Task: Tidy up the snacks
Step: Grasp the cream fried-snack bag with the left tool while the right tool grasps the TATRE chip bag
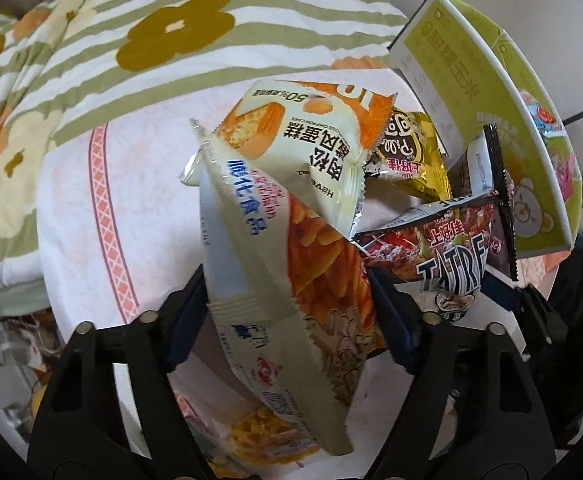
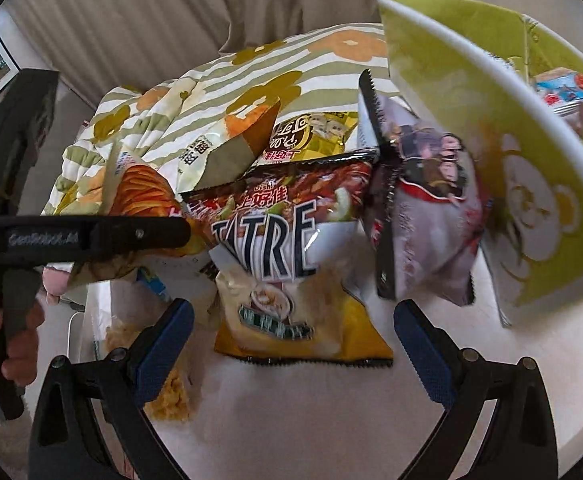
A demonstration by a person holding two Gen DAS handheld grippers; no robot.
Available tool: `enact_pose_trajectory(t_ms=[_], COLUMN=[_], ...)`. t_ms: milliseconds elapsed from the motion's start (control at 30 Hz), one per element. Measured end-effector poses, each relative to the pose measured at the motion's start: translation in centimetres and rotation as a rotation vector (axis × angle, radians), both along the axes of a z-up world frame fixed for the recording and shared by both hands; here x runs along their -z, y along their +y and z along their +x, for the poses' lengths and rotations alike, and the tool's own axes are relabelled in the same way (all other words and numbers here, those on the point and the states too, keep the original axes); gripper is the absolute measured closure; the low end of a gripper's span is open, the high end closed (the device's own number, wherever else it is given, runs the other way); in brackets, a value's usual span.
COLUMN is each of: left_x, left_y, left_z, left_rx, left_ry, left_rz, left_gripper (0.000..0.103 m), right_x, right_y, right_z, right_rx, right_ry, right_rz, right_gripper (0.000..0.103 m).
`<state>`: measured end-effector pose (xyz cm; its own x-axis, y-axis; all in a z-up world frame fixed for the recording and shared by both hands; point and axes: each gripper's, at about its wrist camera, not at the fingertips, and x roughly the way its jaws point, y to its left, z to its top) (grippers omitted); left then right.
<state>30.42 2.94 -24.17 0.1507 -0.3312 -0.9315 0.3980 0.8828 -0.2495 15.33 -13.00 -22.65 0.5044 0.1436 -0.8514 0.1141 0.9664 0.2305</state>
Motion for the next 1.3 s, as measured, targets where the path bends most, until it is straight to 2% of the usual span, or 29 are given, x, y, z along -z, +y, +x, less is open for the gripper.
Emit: enact_pose_trajectory(t_ms=[167,267,700,733,833,933,1300], left_x=[-0.4,-1.0,-4.2,-4.4,-5.0,-5.8,-12.5], left_y=[0.1,0.5,1.8,1.9,2.4,2.8,5.5], left_z=[-0.1,0.0,-1.5,-1.7,-2.2,-2.9,-4.9], left_rx=[-0.007,-0.036,-0.087,-0.09,-0.102,-0.111,-0.161], left_ry=[-0.017,-0.009,-0.075,-0.079,-0.09,-0.111,-0.262], left_rz=[0.007,-0.005,-0.01,-0.014,-0.023,-0.029,-0.107], left_gripper=[0.047,0.05,0.051,0.051,0.051,0.051,0.051], right_x=[0.6,0.8,1.2,1.4,2.1,1.5,-4.0], right_y=[0.0,-0.1,0.4,0.6,1.4,2.0,3.7], right_z=[1.0,1.3,2.9,3.0,3.6,3.3,1.3], right_rx=[-0.019,-0.033,-0.077,-0.08,-0.107,-0.129,-0.201], right_ry=[-0.005,-0.008,0.018,0.027,0.072,0.071,-0.014], right_rz=[-0.004,0.003,0.072,0.074,0.071,0.05,-0.016], right_gripper=[0.003,0.003,0.005,0.009,0.038,0.049,0.052])
